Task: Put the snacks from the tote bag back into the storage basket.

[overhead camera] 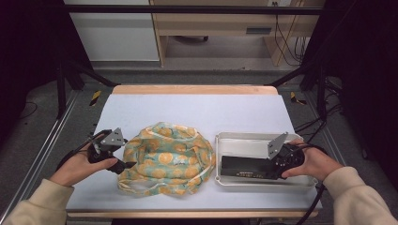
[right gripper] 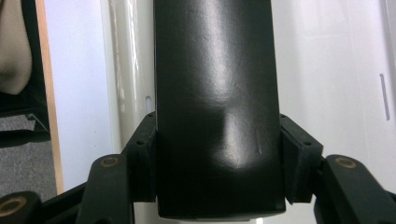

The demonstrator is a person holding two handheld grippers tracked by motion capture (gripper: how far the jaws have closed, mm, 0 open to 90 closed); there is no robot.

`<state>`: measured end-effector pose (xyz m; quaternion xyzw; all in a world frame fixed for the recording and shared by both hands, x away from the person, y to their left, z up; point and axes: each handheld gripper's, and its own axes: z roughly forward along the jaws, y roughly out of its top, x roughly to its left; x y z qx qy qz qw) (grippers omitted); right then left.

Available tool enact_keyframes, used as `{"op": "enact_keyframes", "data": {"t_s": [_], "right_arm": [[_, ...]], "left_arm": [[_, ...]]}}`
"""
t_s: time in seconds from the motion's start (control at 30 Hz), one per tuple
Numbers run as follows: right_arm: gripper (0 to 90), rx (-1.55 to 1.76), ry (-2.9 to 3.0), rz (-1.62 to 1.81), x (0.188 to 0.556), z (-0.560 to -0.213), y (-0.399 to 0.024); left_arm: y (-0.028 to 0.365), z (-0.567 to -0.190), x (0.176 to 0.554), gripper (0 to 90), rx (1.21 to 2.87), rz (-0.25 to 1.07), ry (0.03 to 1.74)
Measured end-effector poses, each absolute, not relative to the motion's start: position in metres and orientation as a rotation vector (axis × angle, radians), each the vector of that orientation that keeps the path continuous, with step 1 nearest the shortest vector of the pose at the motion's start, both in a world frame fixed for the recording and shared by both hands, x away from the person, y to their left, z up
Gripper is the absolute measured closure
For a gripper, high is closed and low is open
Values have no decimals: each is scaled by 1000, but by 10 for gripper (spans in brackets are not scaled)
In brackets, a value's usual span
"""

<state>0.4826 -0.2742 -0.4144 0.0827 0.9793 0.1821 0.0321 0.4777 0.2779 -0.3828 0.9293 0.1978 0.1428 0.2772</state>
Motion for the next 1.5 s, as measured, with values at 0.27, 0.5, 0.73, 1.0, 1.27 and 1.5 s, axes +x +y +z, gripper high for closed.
{"op": "enact_keyframes", "data": {"t_s": [0.27, 0.5, 0.73, 1.0, 1.27, 1.5], "right_arm": [[429, 234, 3027, 564, 485, -416, -272], [429, 214, 3035, 550, 485, -418, -268], [427, 202, 3040, 546, 490, -422, -266], [364, 230, 3052, 528, 493, -424, -267], [166, 324, 2975, 607, 491, -418, -265], [133, 387, 2896, 690, 483, -410, -264]], "left_arm": [[278, -385, 477, 130, 2490, 373, 535], [279, -386, 480, 131, 2473, 354, 540], [275, -387, 482, 131, 2478, 347, 532], [271, -390, 483, 131, 2508, 341, 516], [273, -387, 480, 131, 2503, 344, 511], [272, -386, 478, 121, 2504, 348, 500]]}}
